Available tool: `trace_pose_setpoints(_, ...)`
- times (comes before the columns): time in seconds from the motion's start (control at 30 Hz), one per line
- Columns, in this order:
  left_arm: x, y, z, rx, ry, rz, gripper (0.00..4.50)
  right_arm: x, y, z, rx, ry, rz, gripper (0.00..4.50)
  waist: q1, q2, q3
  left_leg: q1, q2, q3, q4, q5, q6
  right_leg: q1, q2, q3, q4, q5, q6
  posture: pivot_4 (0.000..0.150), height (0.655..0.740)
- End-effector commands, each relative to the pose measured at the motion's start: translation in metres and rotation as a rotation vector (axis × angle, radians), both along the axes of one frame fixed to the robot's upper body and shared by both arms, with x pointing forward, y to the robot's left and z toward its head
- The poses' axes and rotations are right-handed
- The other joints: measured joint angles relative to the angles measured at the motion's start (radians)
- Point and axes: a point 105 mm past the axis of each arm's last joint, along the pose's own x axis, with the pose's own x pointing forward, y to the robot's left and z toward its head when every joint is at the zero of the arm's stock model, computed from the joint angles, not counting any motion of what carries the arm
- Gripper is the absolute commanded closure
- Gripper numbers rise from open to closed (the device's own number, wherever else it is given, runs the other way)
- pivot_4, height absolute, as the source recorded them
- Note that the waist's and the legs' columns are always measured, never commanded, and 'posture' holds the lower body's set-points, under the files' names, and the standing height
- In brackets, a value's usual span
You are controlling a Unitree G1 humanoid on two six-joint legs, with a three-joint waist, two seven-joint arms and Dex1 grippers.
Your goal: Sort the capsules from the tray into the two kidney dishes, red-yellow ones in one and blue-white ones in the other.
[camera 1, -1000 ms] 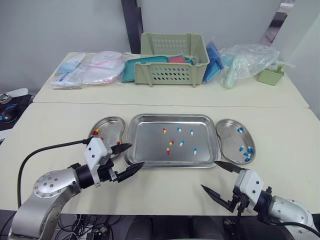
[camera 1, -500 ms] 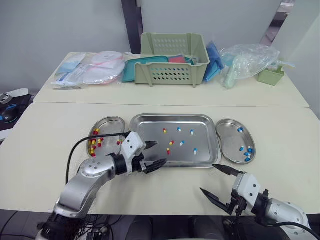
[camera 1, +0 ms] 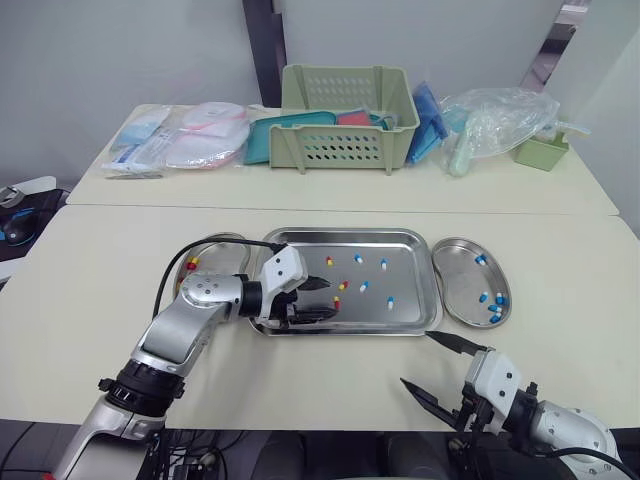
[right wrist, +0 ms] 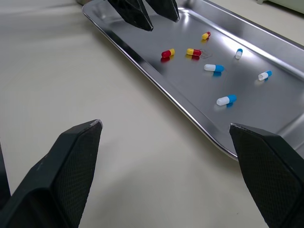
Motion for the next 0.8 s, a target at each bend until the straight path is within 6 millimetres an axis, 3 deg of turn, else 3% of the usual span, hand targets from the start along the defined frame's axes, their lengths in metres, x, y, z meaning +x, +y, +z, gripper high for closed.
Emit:
trace_pose_setpoints(0.03, 0.0, -0.005, 0.003, 0.019, -0.035, -0.047, 1.72, -0.002, 0.004, 0.008, 0.014, -0.031, 0.01, 0.0, 0.0, 0.0, 0.0, 0.0, 0.0, 0.0, 0.0, 0.0, 0.0, 0.0, 0.0, 0.0, 0.0, 0.0, 0.0, 0.15, 0.74)
trace_pose_setpoints(0.8, 0.016, -0.019, -0.022, 0.111, -0.005, -0.117, 1.72, -0.003, 0.007, 0.014, 0.022, -0.017, 0.0, 0.0, 0.0, 0.0, 0.0, 0.0, 0.0, -0.001, 0.001, 0.0, 0.0, 0.0, 0.0, 0.0, 0.0, 0.0, 0.0, 0.15, 0.74)
